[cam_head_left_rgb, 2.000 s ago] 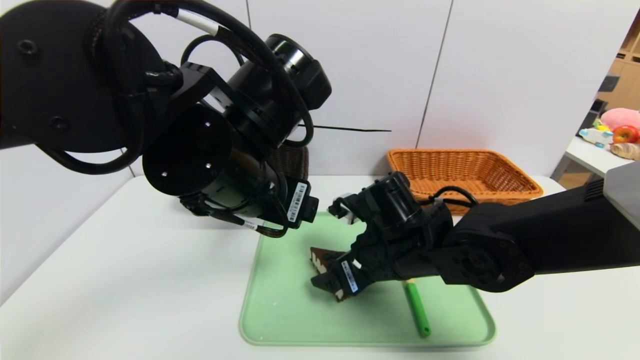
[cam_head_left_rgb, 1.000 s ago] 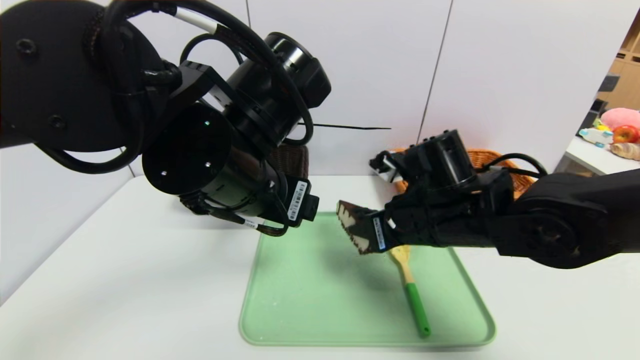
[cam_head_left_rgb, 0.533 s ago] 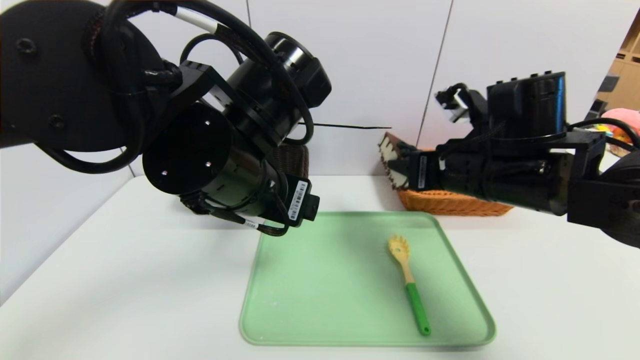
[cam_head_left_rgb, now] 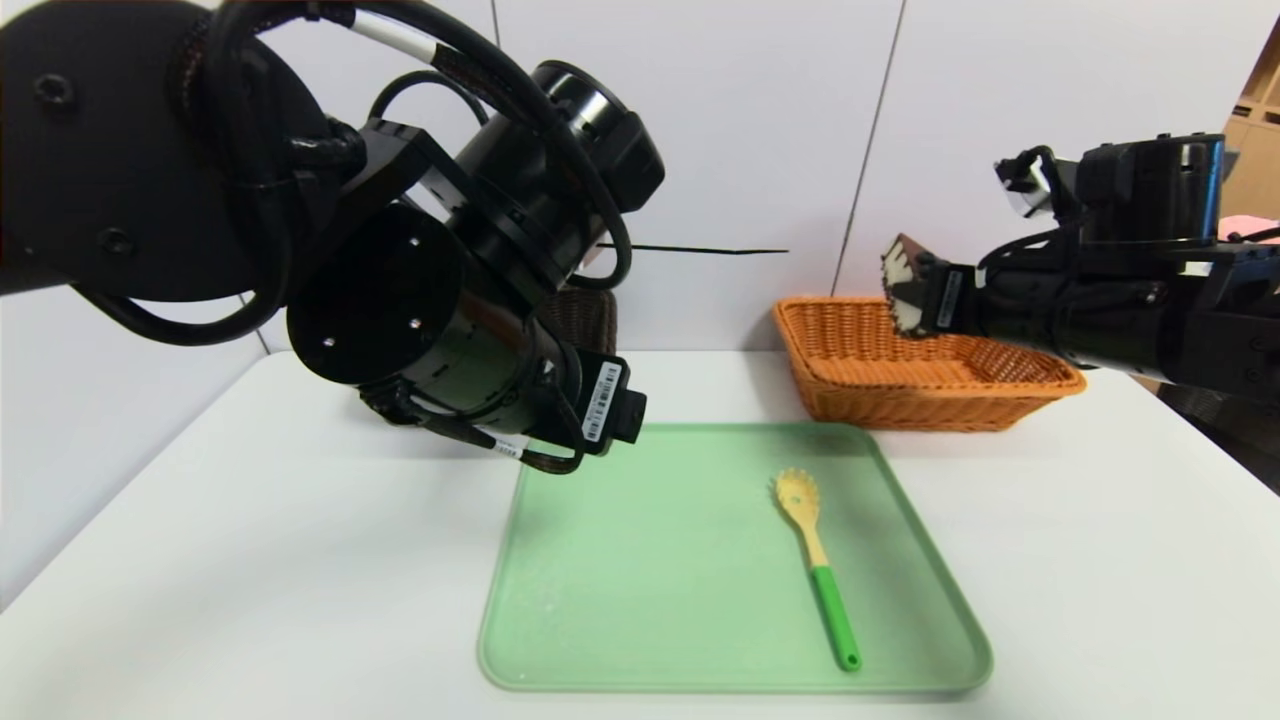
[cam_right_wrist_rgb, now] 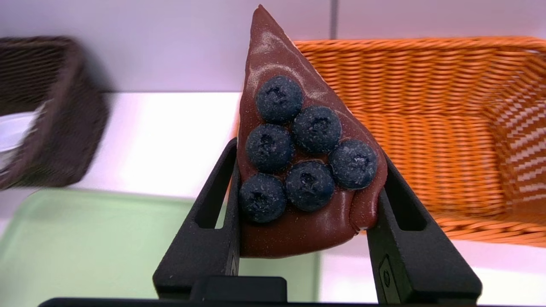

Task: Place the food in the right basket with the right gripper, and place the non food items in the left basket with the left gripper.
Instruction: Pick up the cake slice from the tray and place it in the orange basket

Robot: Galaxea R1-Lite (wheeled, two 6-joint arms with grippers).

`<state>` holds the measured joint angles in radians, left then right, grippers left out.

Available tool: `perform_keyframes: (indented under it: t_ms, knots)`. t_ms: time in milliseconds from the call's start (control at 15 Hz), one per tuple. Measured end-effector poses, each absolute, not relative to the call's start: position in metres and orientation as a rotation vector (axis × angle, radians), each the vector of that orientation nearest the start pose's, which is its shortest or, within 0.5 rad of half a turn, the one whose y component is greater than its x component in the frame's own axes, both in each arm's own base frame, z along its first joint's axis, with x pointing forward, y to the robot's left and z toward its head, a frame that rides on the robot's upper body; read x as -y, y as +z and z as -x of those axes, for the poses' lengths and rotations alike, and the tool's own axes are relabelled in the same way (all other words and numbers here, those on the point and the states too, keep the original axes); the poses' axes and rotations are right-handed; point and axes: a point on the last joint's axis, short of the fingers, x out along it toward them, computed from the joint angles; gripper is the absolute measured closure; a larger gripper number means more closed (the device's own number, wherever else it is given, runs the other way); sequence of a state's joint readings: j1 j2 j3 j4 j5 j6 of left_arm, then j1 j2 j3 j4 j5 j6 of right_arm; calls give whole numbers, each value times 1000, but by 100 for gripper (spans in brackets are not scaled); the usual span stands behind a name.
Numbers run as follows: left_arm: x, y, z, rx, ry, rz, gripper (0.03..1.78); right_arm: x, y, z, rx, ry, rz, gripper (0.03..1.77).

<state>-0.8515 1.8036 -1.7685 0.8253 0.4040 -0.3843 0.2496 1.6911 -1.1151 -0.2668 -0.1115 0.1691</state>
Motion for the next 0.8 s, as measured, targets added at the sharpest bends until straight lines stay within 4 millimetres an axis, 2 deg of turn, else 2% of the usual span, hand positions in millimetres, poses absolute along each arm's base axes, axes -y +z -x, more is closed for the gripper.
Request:
perform_keyframes:
  t_ms: [400,800]
  knots:
    - [228,285,-212,-760,-280,-159,12,-45,214,-360,-272,-4,-131,100]
    - [230,282,-213,-766,-283,-174,12,-39,194,-401,-254,-41,-75,100]
